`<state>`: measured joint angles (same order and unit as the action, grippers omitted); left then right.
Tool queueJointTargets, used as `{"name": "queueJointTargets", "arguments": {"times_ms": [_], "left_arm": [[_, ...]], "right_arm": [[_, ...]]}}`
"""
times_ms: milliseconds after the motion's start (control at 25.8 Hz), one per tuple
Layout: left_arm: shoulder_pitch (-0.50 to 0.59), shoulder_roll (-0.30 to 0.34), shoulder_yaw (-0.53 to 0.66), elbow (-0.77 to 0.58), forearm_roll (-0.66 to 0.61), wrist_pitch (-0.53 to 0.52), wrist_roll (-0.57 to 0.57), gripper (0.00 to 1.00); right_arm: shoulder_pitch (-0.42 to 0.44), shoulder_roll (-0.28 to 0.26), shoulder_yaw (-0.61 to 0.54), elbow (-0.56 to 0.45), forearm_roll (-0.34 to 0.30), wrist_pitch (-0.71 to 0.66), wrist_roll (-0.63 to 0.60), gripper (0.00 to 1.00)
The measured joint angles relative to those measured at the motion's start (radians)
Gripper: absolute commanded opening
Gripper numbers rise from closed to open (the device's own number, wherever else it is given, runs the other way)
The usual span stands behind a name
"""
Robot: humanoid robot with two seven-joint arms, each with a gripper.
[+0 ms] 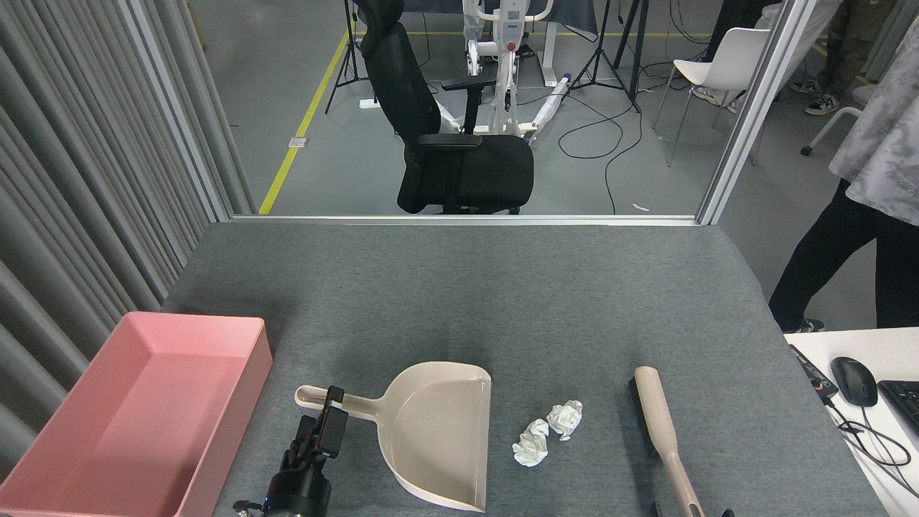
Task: Sweep and dump garbage into bin
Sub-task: 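Grasp the dustpan handle with the left gripper and the brush handle with the right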
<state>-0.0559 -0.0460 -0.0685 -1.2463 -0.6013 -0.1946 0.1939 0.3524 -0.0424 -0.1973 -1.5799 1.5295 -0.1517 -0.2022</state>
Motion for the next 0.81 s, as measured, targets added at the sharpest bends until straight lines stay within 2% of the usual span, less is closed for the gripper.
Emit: {"name": "queueJointTargets", "arguments": {"times_ms": [232, 426, 619, 697, 813], "left_arm": [[0.0, 0.0, 0.008, 0.002, -0.001, 0.002, 0.0, 1.0], [-0.001, 0.003, 0.012, 0.001, -0.002, 0.003, 0.0, 1.0], [0.0, 0.007, 0.013, 0.001, -0.003, 0.003, -0.001, 1.0], [0.0, 0.007, 0.013, 0.001, -0.005, 0.003, -0.001, 1.0], [0.001, 0.007, 0.013, 0.001, -0.007, 0.003, 0.001, 1.0]], "right_arm": [[-0.019, 0.004, -0.004, 0.019, 0.0, -0.001, -0.002, 0.96], [-0.034, 0.008, -0.003, 0.028, 0.0, -0.003, 0.009, 0.8], [-0.049, 0.008, -0.002, 0.028, 0.0, -0.005, 0.015, 0.77], [-0.051, 0.008, -0.002, 0.029, 0.0, -0.005, 0.023, 0.72], [-0.053, 0.005, -0.003, 0.029, 0.0, -0.007, 0.036, 0.53]]}}
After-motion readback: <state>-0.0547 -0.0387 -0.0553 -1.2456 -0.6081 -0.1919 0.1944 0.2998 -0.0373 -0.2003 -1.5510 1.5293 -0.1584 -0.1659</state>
